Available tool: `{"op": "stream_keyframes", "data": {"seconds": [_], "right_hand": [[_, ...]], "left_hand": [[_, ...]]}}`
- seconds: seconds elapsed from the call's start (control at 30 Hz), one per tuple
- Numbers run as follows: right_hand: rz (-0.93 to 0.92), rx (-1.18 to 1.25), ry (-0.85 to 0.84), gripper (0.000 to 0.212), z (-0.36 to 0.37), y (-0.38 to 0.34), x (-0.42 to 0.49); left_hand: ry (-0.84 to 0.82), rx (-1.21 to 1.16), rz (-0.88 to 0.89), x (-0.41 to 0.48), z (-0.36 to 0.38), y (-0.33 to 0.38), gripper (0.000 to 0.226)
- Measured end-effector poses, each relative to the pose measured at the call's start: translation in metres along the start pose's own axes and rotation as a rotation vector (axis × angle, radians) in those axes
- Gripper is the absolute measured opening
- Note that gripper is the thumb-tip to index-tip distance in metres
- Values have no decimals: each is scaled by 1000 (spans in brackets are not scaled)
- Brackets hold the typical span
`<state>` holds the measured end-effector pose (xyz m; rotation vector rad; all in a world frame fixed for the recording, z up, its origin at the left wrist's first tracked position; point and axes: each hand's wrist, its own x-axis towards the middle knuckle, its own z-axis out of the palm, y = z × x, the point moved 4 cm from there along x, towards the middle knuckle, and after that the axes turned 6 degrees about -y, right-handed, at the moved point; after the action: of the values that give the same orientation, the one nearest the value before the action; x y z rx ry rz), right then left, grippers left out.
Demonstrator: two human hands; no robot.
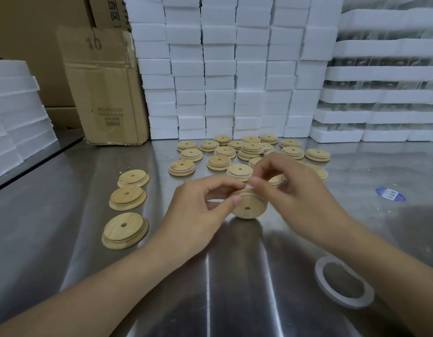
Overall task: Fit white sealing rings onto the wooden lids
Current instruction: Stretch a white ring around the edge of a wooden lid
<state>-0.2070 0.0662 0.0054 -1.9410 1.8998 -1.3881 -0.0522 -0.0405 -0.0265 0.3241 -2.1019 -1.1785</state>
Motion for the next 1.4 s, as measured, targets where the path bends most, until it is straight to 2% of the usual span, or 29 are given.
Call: {"op": "stream_keyframes", "data": {"seconds": [0.1,0.17,0.23,0.3,0.43,0.6,0.7,0.8,0.93,1.07,1.27,1.4], "right_hand": [[143,80,9,2,-14,11,5],[186,80,-102,13,-14,13,3],[137,16,-155,20,-10,10,2],[48,-70,-113,21,-9,7,0],[-87,-153,0,25,-13,-3,0],[-190,-231,19,28,-5,-8,-4],[-228,-245,-5,49,-2,-7,-5],[-242,-347,-81,70,-2,-2,-4],[-177,-431,-75,67,-3,5,-4],[-119,-481,-39,64,-8,13,-4],[160,-442,286,67,-52,47,4],[254,-570,196,61,-51,65,6]], "left_hand": [[48,-45,3,2,-2,-1,24],[71,-130,2,4,-3,-3,23],[79,-190,6,5,-5,-5,20],[77,-226,-4,5,-4,-6,20],[103,-150,-16,4,-6,-6,26],[167,-101,-11,3,-9,-6,30],[199,-95,-19,3,-11,-6,28],[201,-187,-81,3,-12,-7,25],[177,-286,-201,4,-12,-11,22],[208,-306,-246,4,-12,-11,19],[259,-123,-184,3,-16,-3,15],[277,3,-81,10,-32,21,26]]}}
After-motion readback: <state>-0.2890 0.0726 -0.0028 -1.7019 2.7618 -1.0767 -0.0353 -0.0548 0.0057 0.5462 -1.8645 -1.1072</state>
